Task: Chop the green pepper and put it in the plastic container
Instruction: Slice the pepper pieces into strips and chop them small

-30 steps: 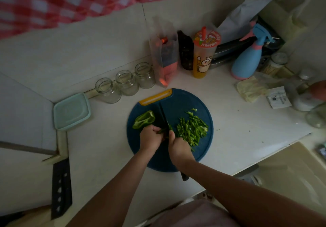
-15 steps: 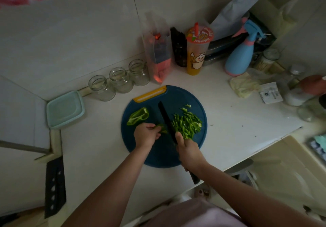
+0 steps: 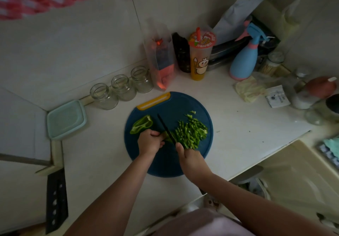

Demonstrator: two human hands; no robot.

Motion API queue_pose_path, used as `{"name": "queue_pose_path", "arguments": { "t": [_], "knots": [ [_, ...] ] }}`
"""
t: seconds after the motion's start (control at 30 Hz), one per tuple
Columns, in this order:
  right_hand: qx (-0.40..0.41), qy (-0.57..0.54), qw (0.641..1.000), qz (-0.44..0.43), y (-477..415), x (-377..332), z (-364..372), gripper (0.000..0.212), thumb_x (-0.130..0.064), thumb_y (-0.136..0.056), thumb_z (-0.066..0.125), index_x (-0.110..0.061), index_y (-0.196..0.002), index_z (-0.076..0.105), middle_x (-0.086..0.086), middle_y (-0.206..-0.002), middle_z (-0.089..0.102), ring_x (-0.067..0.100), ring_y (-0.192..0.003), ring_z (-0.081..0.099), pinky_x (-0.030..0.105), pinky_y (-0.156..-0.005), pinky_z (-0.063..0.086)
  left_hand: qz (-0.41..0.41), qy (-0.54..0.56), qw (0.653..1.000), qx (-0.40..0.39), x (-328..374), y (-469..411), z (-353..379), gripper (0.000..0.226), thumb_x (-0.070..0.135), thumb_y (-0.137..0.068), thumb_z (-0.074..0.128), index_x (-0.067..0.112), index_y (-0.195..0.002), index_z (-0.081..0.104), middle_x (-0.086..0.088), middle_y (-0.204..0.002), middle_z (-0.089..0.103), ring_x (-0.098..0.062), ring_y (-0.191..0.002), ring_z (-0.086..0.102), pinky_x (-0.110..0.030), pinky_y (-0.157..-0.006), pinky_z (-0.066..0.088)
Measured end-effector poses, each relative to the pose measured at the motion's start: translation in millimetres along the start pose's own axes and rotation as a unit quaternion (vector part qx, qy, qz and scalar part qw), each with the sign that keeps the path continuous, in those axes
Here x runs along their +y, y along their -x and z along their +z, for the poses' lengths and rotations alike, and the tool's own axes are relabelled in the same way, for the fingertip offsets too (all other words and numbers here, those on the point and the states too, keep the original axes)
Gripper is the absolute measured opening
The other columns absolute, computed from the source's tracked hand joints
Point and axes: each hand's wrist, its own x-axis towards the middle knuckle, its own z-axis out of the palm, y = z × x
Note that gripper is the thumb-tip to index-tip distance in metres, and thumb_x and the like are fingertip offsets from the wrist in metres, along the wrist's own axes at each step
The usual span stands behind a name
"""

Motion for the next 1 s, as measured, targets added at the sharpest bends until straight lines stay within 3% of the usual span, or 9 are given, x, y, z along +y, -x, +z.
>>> {"name": "queue_pose_path", "arguments": {
  "t": [0.07, 0.13, 0.2, 0.37, 0.57, 0.7, 0.77, 0.9, 1.0],
  "knots": [
    [-0.001, -0.008, 1.000, 0.003, -0.3, -0.4, 1.8, 0.060, -0.048, -0.100, 0.023, -0.013, -0.055, 0.041, 0.003, -0.059, 0.046, 0.029, -0.072, 0.056, 0.029, -0.066, 0.036, 0.001, -0.003, 1.000, 0.000, -0.5, -0.7, -0.2, 0.022, 0.013, -0.078, 0.075, 0.012, -0.072, 0.054, -0.008, -0.061, 0.062, -0.007, -0.041, 0.059, -0.031, -0.059, 0.054],
    [-0.007, -0.013, 1.000, 0.011, -1.5, -0.2, 2.3, 0.060, -0.048, -0.101, 0.023, -0.013, -0.056, 0.042, 0.002, -0.058, 0.046, 0.032, -0.074, 0.060, 0.032, -0.056, 0.039, 0.001, -0.010, 1.000, 0.000, -0.8, -1.0, 0.1, 0.021, 0.014, -0.078, 0.075, 0.012, -0.074, 0.055, -0.008, -0.062, 0.063, -0.007, -0.042, 0.059, -0.030, -0.059, 0.055],
    [-0.016, -0.012, 1.000, 0.022, -2.6, -0.2, 2.1, 0.060, -0.049, -0.100, 0.022, -0.013, -0.058, 0.044, 0.002, -0.059, 0.047, 0.027, -0.066, 0.058, 0.025, -0.043, 0.040, 0.003, -0.015, 1.000, 0.003, 0.3, -0.8, -0.2, 0.019, 0.014, -0.079, 0.075, 0.011, -0.076, 0.056, -0.007, -0.064, 0.064, -0.008, -0.045, 0.060, -0.026, -0.056, 0.055],
    [-0.030, -0.045, 0.998, 0.044, -2.4, -2.6, 0.1, 0.062, -0.051, -0.100, 0.021, -0.009, -0.062, 0.047, 0.006, -0.062, 0.051, 0.020, -0.052, 0.053, 0.017, -0.031, 0.036, 0.004, -0.021, 1.000, -0.006, 1.0, -2.2, -1.9, 0.017, 0.013, -0.079, 0.074, 0.009, -0.079, 0.057, -0.006, -0.062, 0.062, -0.013, -0.051, 0.059, -0.021, -0.051, 0.052],
    [-0.041, -0.059, 0.994, 0.083, -7.7, -8.8, 1.2, 0.060, -0.052, -0.099, 0.019, -0.011, -0.069, 0.049, 0.008, -0.067, 0.053, 0.021, -0.052, 0.053, 0.026, -0.039, 0.043, 0.001, -0.022, 1.000, -0.017, -0.6, -5.8, -2.5, 0.019, 0.014, -0.079, 0.074, 0.006, -0.084, 0.058, -0.007, -0.064, 0.063, -0.013, -0.053, 0.061, -0.020, -0.052, 0.052],
    [-0.015, -0.016, 0.998, 0.059, -15.2, -13.8, 19.0, 0.058, -0.042, -0.103, 0.018, -0.002, -0.091, 0.059, 0.015, -0.082, 0.058, 0.035, -0.087, 0.063, 0.036, -0.074, 0.051, -0.009, -0.017, 1.000, -0.020, -1.0, -7.8, -3.5, 0.018, 0.012, -0.079, 0.074, 0.005, -0.084, 0.058, -0.006, -0.066, 0.063, -0.013, -0.053, 0.060, -0.021, -0.051, 0.051],
    [0.002, -0.021, 0.998, 0.058, -22.4, -21.6, 27.5, 0.060, -0.044, -0.102, 0.017, -0.004, -0.094, 0.061, 0.019, -0.091, 0.063, 0.035, -0.093, 0.063, 0.038, -0.082, 0.049, -0.024, -0.024, 0.999, -0.026, -0.9, -8.1, -4.6, 0.016, 0.010, -0.078, 0.074, 0.005, -0.081, 0.059, -0.008, -0.069, 0.064, -0.014, -0.055, 0.061, -0.020, -0.050, 0.051],
    [0.013, -0.037, 0.998, 0.053, -34.8, -33.1, 27.7, 0.053, -0.033, -0.104, 0.018, 0.002, -0.112, 0.056, 0.023, -0.105, 0.062, 0.035, -0.099, 0.060, 0.034, -0.079, 0.044, -0.059, 0.020, 0.996, -0.055, -2.7, -8.3, -10.1, 0.019, 0.008, -0.077, 0.075, -0.001, -0.089, 0.064, -0.016, -0.083, 0.069, -0.020, -0.066, 0.067, -0.020, -0.051, 0.055],
    [0.040, -0.071, 0.993, 0.085, -38.6, -26.6, 22.0, 0.059, -0.043, -0.102, 0.020, -0.002, -0.091, 0.061, 0.017, -0.088, 0.063, 0.031, -0.088, 0.062, 0.029, -0.070, 0.041, -0.064, 0.060, 0.994, -0.065, -2.8, -7.3, -11.9, 0.022, 0.010, -0.076, 0.077, -0.001, -0.090, 0.063, -0.015, -0.081, 0.068, -0.020, -0.066, 0.067, -0.019, -0.053, 0.055]
  ]
}}
